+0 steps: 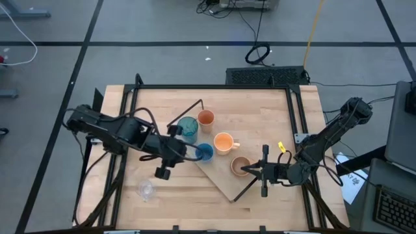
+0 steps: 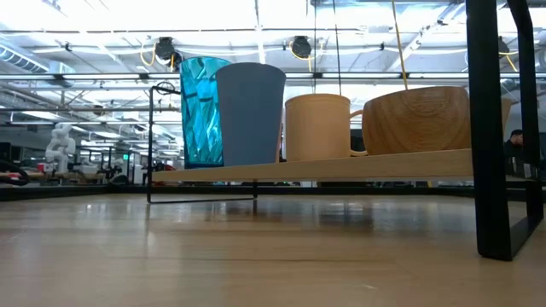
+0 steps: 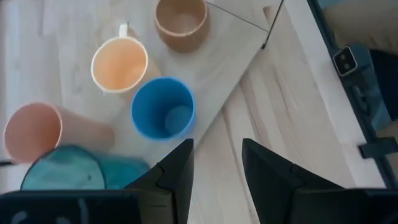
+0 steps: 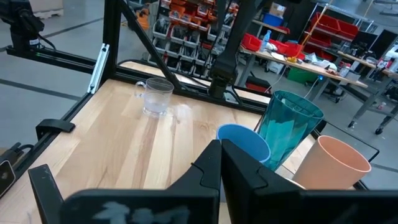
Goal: Stack small to large cups/mugs on shelf
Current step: Put the transparent mug on the shelf
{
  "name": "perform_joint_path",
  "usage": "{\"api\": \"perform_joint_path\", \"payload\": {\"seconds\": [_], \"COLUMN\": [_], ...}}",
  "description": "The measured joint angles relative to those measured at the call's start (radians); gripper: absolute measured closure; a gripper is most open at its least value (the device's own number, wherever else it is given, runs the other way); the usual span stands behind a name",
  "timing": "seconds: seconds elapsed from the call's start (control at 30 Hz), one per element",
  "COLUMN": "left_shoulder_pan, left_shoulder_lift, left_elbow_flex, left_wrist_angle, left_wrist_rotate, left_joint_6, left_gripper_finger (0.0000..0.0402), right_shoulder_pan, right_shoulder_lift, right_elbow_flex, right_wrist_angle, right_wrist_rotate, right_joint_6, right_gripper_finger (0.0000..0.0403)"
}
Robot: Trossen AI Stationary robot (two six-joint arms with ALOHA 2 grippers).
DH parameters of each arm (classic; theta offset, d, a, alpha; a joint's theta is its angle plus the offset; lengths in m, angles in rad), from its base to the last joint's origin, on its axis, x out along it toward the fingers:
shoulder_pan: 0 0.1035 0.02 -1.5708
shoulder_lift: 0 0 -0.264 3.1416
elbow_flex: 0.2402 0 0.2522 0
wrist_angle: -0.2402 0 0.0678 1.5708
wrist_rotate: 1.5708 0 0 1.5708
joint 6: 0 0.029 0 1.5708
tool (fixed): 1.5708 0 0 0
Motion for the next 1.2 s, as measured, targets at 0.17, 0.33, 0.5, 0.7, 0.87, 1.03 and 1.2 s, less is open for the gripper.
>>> {"api": "perform_joint_path", "payload": {"seconds": [0.17,0.33,0.5,0.7,0.87,1.03,1.2], "left_shoulder_pan": [-0.014,-0.045,-0.088,-0.192,-0.256,-0.324,-0.400], "left_shoulder_lift": [0.000,-0.001,-0.002,0.014,0.036,0.044,0.047], "left_elbow_flex": [0.086,0.148,0.142,0.137,0.136,0.136,0.135], "left_wrist_angle": [-0.136,-0.308,-0.391,-0.396,-0.393,-0.393,-0.393], "left_wrist_rotate": [0.000,0.000,0.023,0.057,0.055,0.054,0.045], "left_joint_6": [-0.068,-0.170,-0.275,-0.305,-0.349,-0.432,-0.532], "left_gripper_finger": [0.0264,0.0264,0.0264,0.0264,0.0264,0.0264,0.0264], "right_shoulder_pan": [0.000,0.000,0.000,0.002,0.002,0.002,0.002], "right_shoulder_lift": [0.000,0.000,0.000,0.000,0.000,0.000,0.000], "right_elbow_flex": [0.000,0.000,0.000,0.000,0.000,0.000,0.000], "right_wrist_angle": [-0.004,-0.016,-0.030,-0.030,-0.030,-0.029,-0.029], "right_wrist_rotate": [0.000,0.000,-0.002,-0.005,-0.005,-0.005,-0.006], "right_joint_6": [0.000,0.007,0.025,0.031,0.034,0.034,0.041], "right_gripper_finger": [0.0403,0.0403,0.0403,0.0403,0.0403,0.0403,0.0403]}}
